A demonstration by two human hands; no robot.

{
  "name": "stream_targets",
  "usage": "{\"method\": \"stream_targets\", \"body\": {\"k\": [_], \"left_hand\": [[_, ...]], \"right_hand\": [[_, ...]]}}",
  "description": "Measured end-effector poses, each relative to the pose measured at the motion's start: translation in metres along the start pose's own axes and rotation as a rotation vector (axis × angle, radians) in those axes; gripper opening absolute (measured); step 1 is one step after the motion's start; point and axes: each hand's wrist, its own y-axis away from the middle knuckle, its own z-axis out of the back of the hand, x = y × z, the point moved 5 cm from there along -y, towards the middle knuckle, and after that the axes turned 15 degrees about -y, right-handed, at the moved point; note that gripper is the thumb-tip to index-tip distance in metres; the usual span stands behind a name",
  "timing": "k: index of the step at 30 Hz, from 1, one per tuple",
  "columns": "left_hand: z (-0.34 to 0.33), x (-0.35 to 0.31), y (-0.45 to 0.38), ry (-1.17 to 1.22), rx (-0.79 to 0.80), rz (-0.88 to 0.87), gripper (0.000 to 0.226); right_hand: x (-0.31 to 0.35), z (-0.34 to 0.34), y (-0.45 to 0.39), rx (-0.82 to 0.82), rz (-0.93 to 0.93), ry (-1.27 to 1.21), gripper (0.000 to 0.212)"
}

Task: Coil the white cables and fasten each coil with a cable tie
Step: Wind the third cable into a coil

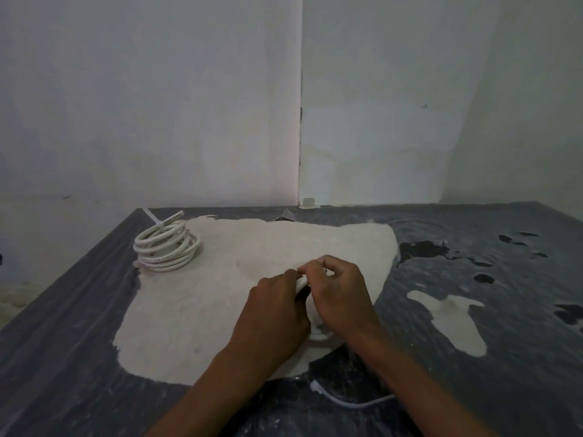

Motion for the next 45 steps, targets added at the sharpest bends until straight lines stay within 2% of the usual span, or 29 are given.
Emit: {"method": "stream_targets", "body": {"k": [5, 10, 15, 18, 22, 24, 27, 30, 37, 42, 45], "left_hand": [[-0.001, 0.004, 0.002, 0.069, 0.022, -0.033, 0.019], [-0.004, 0.009, 0.002, 0.324, 0.063, 0.115, 0.015], [-0.002, 0.003, 0.000, 0.558, 0.095, 0.198, 0.008], [-0.003, -0.001, 0.001, 0.666, 0.079, 0.187, 0.010], [-0.007, -0.007, 0.004, 0.772, -0.038, 0.208, 0.048], [-0.009, -0.010, 0.006, 0.845, -0.124, 0.232, 0.057], [-0.006, -0.011, 0.006, 0.933, -0.222, 0.254, 0.053], [-0.001, -0.005, 0.003, 0.939, -0.275, 0.300, 0.035], [0.003, -0.005, 0.004, 0.878, -0.270, 0.463, 0.042], [-0.005, 0.005, 0.007, 1.031, -0.115, 0.697, 0.048], [-0.005, 0.003, 0.008, 1.098, -0.050, 0.694, 0.050]], "right_hand": [[-0.001, -0.004, 0.000, 0.049, -0.010, -0.017, 0.024], [0.004, -0.006, 0.000, 0.058, -0.010, -0.108, 0.039], [0.011, -0.002, -0.003, 0.043, 0.014, -0.127, 0.039], [0.014, 0.003, -0.005, 0.006, 0.021, -0.146, 0.036], [0.017, 0.006, -0.001, -0.081, 0.073, -0.130, 0.033], [0.019, 0.004, 0.002, -0.131, 0.087, -0.135, 0.034], [0.021, 0.000, 0.004, -0.182, 0.103, -0.155, 0.035], [0.021, -0.001, 0.002, -0.210, 0.125, -0.187, 0.038], [0.020, -0.009, 0.011, -0.183, 0.117, -0.203, 0.037], [0.021, -0.015, 0.017, -0.195, 0.167, -0.177, 0.036], [0.021, -0.013, 0.017, -0.189, 0.145, -0.180, 0.038]]}}
